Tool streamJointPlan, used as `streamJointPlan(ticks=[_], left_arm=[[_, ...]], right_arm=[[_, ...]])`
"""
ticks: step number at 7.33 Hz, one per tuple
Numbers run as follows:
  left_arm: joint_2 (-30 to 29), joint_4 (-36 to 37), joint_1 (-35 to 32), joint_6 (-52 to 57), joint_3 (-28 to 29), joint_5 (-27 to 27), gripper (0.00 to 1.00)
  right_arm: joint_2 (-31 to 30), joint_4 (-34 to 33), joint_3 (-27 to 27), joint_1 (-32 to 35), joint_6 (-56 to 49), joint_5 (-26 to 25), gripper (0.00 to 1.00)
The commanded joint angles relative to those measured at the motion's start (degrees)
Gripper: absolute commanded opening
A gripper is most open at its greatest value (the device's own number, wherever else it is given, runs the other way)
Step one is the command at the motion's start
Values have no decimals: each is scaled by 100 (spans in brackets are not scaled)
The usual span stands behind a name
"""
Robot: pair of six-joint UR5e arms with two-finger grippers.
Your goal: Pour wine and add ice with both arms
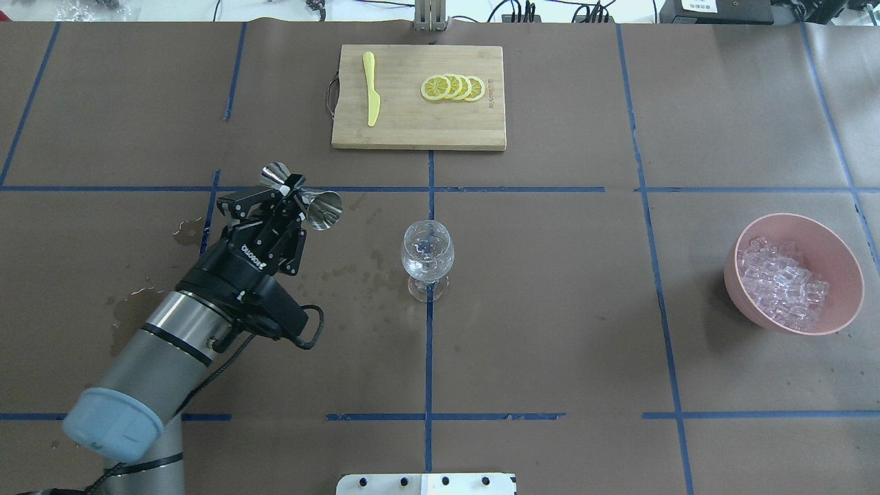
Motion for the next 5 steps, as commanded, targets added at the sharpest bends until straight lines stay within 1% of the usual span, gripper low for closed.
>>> streamJointPlan(ticks=[1, 2, 3, 5], left_arm=[[1142, -919, -264, -899, 0, -559, 0], [1643, -1227, -473, -1558, 0, -1162, 0], [1970, -1535, -554, -2017, 0, -1455, 0], [2480, -1669, -808, -3219, 8, -2298, 0]], right_arm=[[0, 0, 1, 0, 6, 0, 100], [0, 0, 1, 0, 6, 0, 100], [0, 0, -8, 0, 14, 0, 100], [0, 0, 1, 0, 15, 0, 100]])
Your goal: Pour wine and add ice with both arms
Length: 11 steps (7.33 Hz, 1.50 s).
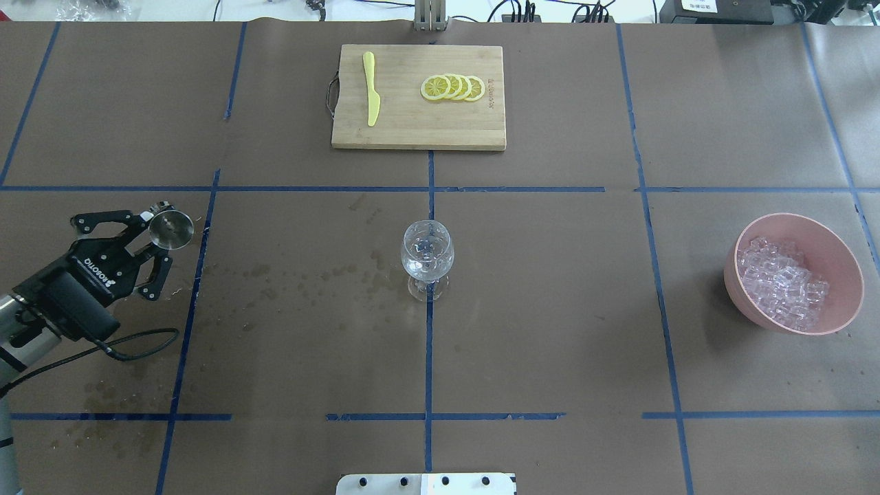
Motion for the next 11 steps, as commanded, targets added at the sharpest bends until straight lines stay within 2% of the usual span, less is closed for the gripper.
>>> streamJointPlan(ticks=[1, 5, 8, 10, 11], left_arm=[[530, -268, -181, -1352, 33, -588, 0], [628, -322, -147, -5112, 603, -492, 0], [558, -480, 151, -5969, 1209, 524, 0], [461, -524, 843, -6016, 1333, 1472, 0], [444, -524, 1029, -6025, 1334, 1607, 0]], right_arm=[[0, 0, 6, 0, 1, 0, 100], [9, 9, 32, 0, 1, 0, 100], [0, 0, 59, 0, 1, 0, 100], [0, 9, 68, 0, 1, 0, 100], [0, 9, 68, 0, 1, 0, 100]])
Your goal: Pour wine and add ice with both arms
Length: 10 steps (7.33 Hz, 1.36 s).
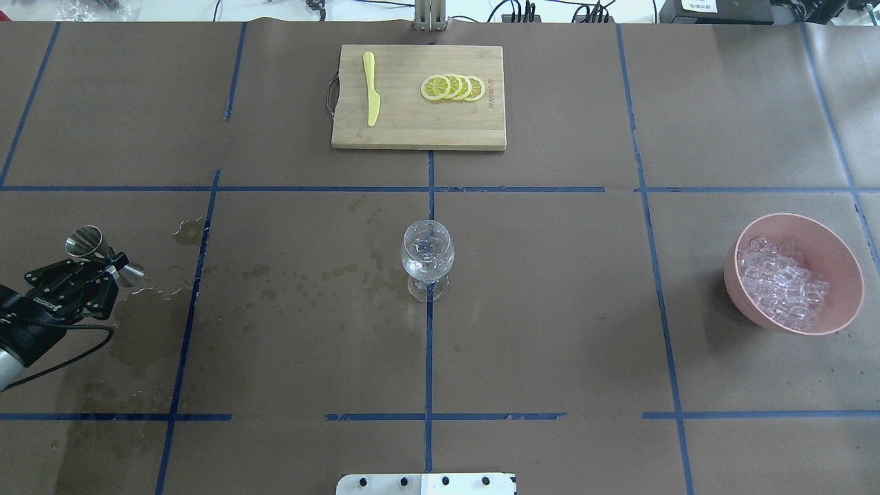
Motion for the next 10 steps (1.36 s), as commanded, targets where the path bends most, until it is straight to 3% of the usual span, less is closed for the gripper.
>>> streamJointPlan(ticks=[1, 3, 7, 8, 10], left_arm=[[-111, -8, 413, -34, 88, 429, 0], [-461, -8, 623, -34, 447, 850, 0], [-621, 45, 817, -7, 554, 861, 0], [-621, 54, 844, 2, 589, 869, 2], [-621, 63, 853, 54, 598, 870, 16]], right_arm=[[0, 3, 12, 0, 0, 0, 100], [-9, 3, 12, 0, 0, 0, 100], [-18, 3, 21, 9, 0, 0, 100], [-18, 3, 12, 9, 0, 0, 100], [-27, 3, 21, 9, 0, 0, 100]])
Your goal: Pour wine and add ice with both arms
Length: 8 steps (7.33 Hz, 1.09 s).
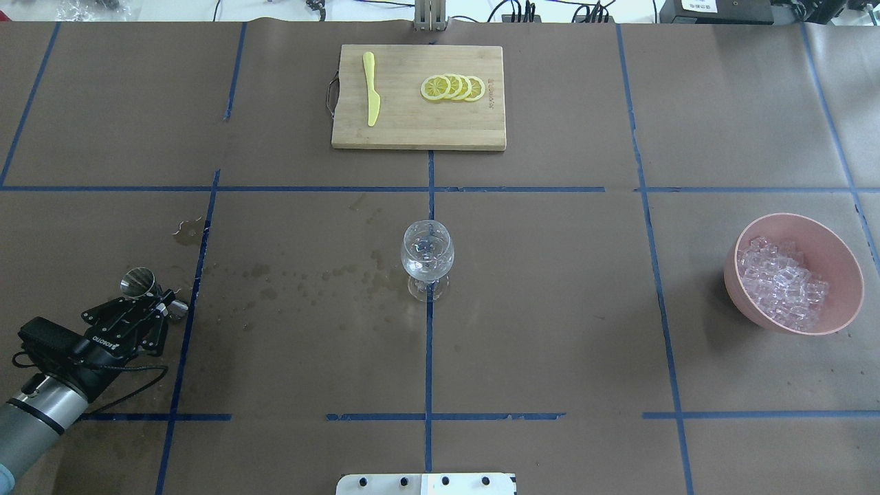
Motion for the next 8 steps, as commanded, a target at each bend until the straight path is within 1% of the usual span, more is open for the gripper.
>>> streamJointPlan(ticks=[1, 3, 4, 7, 8], left_arm=[[-9, 22, 18, 28, 16, -7, 19], [-9, 31, 45, 28, 25, -8, 27], [-18, 31, 45, 28, 43, -8, 29], [-18, 31, 45, 45, 52, 1, 62], [-18, 31, 45, 45, 43, 1, 68]], right_arm=[[-4, 0, -6, 1, -9, 0, 100], [-4, 0, -15, 1, -9, 0, 100], [-4, 0, -15, 1, -9, 0, 100], [-4, 0, -15, 1, -9, 0, 100], [-4, 0, -15, 1, -9, 0, 100]])
